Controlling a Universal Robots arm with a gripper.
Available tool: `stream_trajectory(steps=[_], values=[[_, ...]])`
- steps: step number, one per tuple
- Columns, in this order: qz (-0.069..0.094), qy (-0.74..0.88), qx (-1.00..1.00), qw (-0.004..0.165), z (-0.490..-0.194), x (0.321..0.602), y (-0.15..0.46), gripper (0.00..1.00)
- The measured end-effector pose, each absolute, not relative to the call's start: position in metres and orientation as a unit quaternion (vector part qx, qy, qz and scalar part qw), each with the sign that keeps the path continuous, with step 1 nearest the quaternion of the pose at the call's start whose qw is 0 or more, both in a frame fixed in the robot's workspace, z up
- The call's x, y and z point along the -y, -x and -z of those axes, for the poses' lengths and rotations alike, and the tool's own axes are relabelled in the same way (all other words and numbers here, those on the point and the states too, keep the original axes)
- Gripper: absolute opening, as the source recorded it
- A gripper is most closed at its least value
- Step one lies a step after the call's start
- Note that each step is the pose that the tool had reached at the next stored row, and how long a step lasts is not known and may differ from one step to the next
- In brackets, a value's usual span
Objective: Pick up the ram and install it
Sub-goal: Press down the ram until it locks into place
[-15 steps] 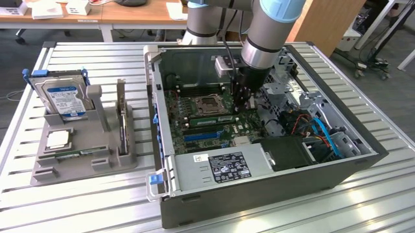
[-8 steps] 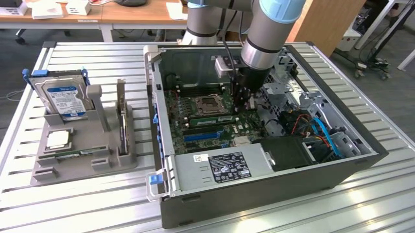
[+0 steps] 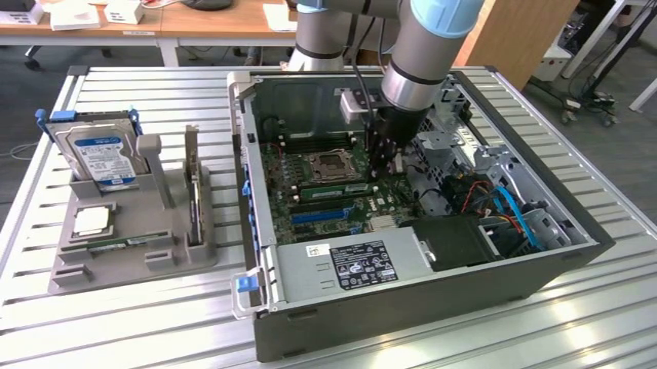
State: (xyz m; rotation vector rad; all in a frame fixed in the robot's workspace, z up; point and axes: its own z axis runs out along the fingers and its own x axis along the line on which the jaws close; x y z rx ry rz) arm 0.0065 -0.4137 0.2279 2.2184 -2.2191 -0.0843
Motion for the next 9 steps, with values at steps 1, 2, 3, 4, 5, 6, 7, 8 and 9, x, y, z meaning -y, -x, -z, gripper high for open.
stream_trajectory(steps=[1, 2, 3, 4, 5, 6, 7, 8, 9], values=[[0.027, -0.707, 0.707, 0.001, -0.2276, 0.4137, -0.0065, 0.1], [0.027, -0.707, 0.707, 0.001, -0.2274, 0.4138, -0.0065, 0.1], [0.027, -0.707, 0.707, 0.002, -0.2274, 0.4138, -0.0065, 0.1], [0.027, -0.707, 0.707, 0.002, -0.2274, 0.4138, -0.0065, 0.1], [0.027, -0.707, 0.707, 0.001, -0.2274, 0.4138, -0.0065, 0.1], [0.027, -0.707, 0.707, 0.001, -0.2273, 0.4138, -0.0065, 0.1], [0.027, -0.707, 0.707, 0.001, -0.2271, 0.4137, -0.0065, 0.1], [0.027, -0.707, 0.707, 0.001, -0.2267, 0.4137, -0.0065, 0.1], [0.027, -0.707, 0.707, 0.001, -0.2266, 0.4138, -0.0065, 0.1]])
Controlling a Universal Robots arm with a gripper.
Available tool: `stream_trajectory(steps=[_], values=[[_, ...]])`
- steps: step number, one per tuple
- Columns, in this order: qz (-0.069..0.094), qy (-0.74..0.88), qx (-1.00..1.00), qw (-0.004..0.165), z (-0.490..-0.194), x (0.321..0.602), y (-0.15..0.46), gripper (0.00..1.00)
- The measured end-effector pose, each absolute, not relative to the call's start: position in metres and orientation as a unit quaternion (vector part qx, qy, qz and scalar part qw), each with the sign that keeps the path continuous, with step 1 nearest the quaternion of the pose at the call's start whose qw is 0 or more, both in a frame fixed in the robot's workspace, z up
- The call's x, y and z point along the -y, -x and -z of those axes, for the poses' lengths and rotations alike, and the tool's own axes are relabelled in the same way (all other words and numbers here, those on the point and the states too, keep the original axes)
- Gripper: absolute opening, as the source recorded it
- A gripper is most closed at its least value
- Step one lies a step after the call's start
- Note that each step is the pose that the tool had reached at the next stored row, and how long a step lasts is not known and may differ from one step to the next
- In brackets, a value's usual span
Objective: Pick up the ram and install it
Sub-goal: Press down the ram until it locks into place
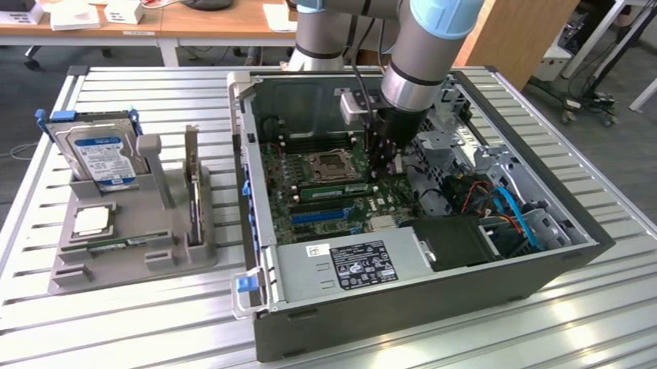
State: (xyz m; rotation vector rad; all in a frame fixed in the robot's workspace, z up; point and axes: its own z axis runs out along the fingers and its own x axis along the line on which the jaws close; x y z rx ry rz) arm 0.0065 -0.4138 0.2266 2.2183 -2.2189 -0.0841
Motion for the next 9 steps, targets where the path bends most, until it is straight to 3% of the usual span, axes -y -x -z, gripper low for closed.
stream_trajectory(steps=[9], values=[[0.027, -0.707, 0.707, 0.001, -0.2253, 0.4138, -0.0065, 0.1]])
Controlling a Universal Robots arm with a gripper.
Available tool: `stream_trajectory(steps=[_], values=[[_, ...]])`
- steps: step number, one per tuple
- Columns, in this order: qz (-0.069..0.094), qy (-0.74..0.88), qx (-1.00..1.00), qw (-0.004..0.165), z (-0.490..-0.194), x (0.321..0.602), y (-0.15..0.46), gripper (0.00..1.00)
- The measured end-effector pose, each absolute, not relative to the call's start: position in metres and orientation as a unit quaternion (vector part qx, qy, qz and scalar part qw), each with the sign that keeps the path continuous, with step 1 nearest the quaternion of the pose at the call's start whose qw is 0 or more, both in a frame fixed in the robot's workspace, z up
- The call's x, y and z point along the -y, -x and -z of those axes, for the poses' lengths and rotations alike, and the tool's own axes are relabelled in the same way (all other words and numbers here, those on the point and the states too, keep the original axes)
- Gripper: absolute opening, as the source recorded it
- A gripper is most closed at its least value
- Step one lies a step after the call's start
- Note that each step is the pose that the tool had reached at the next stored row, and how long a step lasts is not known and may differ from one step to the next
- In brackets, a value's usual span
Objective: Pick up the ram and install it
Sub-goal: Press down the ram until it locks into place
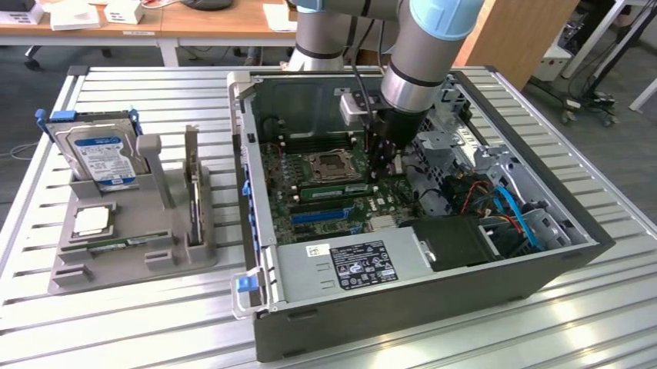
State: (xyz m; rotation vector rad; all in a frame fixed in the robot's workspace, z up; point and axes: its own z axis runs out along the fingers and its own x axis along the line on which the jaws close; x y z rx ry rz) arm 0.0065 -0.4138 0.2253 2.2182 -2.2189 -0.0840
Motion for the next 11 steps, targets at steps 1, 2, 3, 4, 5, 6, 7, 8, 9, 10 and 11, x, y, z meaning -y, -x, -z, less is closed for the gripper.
stream_trajectory(steps=[1, 2, 3, 4, 5, 6, 7, 8, 9, 10, 11], values=[[0.027, -0.707, 0.707, 0.002, -0.2253, 0.4138, -0.0065, 0.1], [0.027, -0.707, 0.707, 0.002, -0.2253, 0.4138, -0.0065, 0.1], [0.027, -0.707, 0.707, 0.001, -0.2253, 0.4138, -0.0065, 0.1], [0.027, -0.707, 0.707, 0.001, -0.2252, 0.4138, -0.0065, 0.1], [0.027, -0.707, 0.707, 0.001, -0.225, 0.4137, -0.0065, 0.1], [0.027, -0.707, 0.707, 0.001, -0.2248, 0.4138, -0.0065, 0.1], [0.027, -0.707, 0.707, 0.002, -0.2247, 0.4138, -0.0065, 0.1], [0.027, -0.707, 0.707, 0.002, -0.2247, 0.4138, -0.0065, 0.1], [0.027, -0.707, 0.707, 0.002, -0.2247, 0.4138, -0.0065, 0.1], [0.027, -0.707, 0.707, 0.002, -0.2247, 0.4138, -0.0065, 0.1], [0.027, -0.707, 0.707, 0.001, -0.2246, 0.4137, -0.0065, 0.1]])
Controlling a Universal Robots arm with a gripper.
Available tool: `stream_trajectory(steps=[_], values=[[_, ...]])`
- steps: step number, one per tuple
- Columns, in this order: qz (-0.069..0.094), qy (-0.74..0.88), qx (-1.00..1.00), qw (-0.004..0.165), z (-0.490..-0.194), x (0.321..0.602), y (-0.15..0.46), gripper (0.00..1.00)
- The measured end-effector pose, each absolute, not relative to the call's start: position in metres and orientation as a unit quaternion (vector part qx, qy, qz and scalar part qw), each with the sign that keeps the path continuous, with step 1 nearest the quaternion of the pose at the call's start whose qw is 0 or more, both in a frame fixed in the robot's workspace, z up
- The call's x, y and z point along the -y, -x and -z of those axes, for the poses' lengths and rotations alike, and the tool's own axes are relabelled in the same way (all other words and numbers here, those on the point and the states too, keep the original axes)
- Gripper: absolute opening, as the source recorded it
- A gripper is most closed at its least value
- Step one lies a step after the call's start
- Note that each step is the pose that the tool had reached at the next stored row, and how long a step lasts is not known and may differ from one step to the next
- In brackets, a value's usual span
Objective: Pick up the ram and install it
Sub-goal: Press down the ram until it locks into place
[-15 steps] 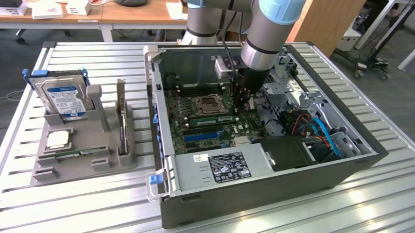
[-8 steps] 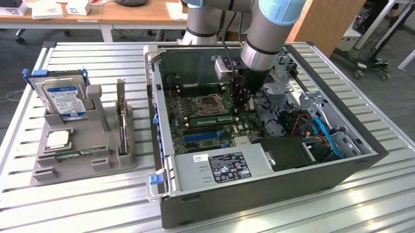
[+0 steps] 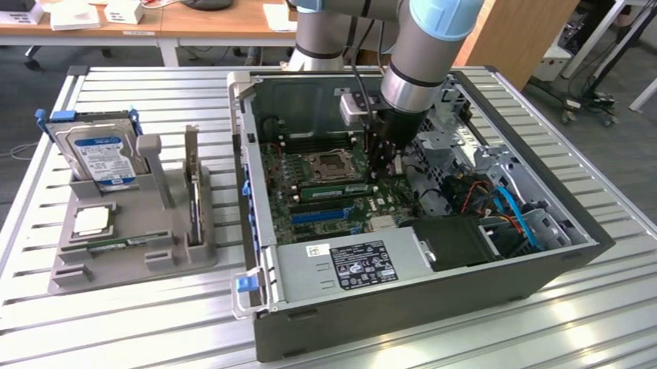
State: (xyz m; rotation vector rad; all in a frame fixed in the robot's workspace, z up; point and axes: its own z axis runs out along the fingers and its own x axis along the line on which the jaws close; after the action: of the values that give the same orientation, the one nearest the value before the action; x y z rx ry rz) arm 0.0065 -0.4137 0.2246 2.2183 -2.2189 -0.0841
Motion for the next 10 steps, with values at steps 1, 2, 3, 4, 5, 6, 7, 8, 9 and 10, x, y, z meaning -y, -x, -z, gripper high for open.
stream_trajectory(steps=[1, 2, 3, 4, 5, 6, 7, 8, 9, 10], values=[[0.027, -0.707, 0.707, 0.001, -0.2246, 0.4138, -0.0065, 0.1], [0.027, -0.707, 0.707, 0.001, -0.2243, 0.4137, -0.0065, 0.1], [0.027, -0.707, 0.707, 0.001, -0.224, 0.4137, -0.0065, 0.1], [0.027, -0.707, 0.707, 0.001, -0.224, 0.4138, -0.0065, 0.1], [0.027, -0.707, 0.707, 0.001, -0.224, 0.4138, -0.0065, 0.1], [0.027, -0.707, 0.707, 0.002, -0.224, 0.4138, -0.0065, 0.1], [0.027, -0.707, 0.707, 0.002, -0.224, 0.4138, -0.0065, 0.1], [0.027, -0.707, 0.707, 0.001, -0.2239, 0.4138, -0.0065, 0.1], [0.027, -0.707, 0.707, 0.001, -0.2239, 0.4138, -0.0065, 0.1], [0.027, -0.707, 0.707, 0.001, -0.2235, 0.4137, -0.0065, 0.1]])
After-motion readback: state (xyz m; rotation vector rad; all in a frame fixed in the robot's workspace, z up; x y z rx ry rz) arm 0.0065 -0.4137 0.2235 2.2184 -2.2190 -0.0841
